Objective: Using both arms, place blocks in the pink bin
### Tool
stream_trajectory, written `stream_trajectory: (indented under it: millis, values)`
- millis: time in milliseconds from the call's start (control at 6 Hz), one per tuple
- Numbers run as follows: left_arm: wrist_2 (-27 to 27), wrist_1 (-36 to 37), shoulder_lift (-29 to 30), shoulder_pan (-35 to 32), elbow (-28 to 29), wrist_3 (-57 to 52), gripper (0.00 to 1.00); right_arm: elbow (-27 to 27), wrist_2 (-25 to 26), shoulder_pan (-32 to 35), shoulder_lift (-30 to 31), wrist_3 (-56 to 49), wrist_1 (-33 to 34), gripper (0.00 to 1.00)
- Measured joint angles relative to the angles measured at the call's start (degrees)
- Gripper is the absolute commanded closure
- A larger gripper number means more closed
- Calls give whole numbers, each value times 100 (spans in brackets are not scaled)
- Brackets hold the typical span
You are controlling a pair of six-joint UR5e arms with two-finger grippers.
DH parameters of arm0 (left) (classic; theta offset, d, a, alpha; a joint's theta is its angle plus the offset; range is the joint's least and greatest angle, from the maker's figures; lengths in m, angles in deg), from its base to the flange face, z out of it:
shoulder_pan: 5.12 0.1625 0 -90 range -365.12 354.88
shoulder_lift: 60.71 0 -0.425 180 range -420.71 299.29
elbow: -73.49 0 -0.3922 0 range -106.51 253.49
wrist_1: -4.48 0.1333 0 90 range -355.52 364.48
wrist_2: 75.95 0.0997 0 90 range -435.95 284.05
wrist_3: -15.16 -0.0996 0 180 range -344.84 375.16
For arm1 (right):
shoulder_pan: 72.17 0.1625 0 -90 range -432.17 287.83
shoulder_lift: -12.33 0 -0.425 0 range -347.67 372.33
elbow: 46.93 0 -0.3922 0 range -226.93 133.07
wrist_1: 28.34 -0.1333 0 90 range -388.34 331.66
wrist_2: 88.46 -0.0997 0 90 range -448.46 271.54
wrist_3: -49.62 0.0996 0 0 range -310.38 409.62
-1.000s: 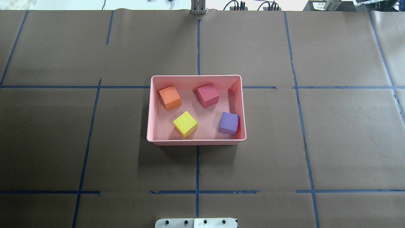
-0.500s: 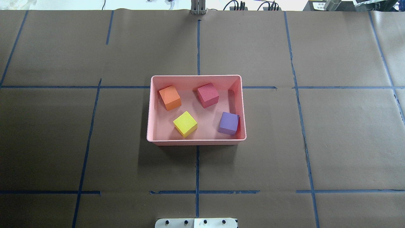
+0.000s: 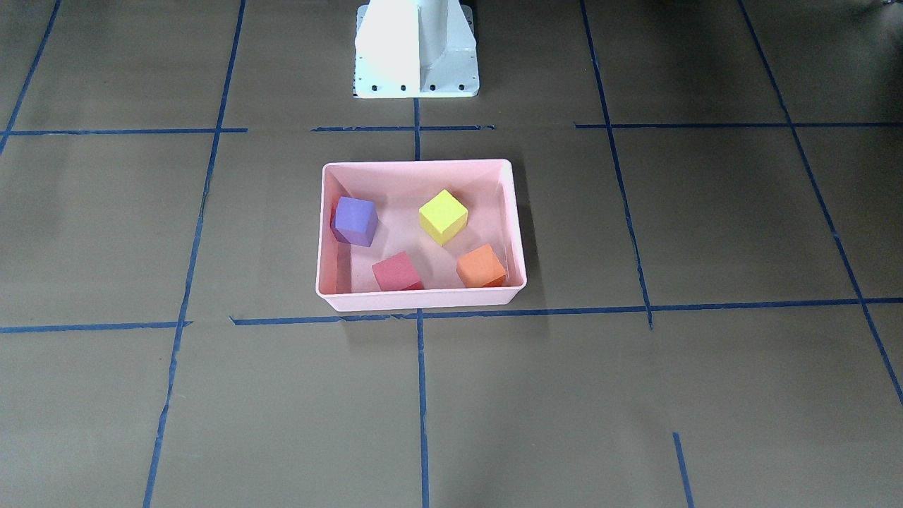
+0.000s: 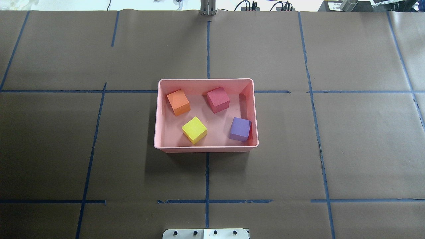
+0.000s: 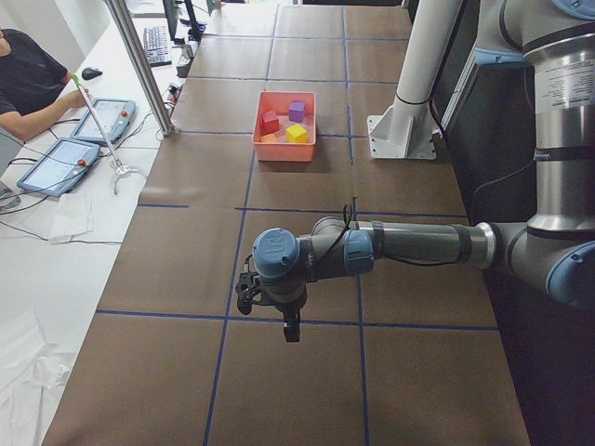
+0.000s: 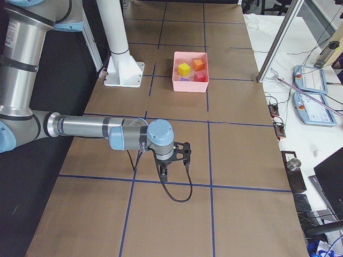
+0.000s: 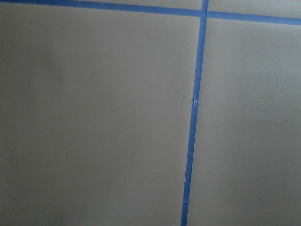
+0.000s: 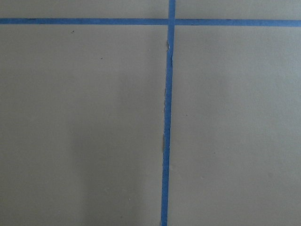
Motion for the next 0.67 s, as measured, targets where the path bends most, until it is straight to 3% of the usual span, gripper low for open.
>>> stream_trajectory:
  millis: [667]
  values:
    - [169, -287, 9, 28, -6, -4, 0, 1, -54, 0, 32, -9, 0, 0]
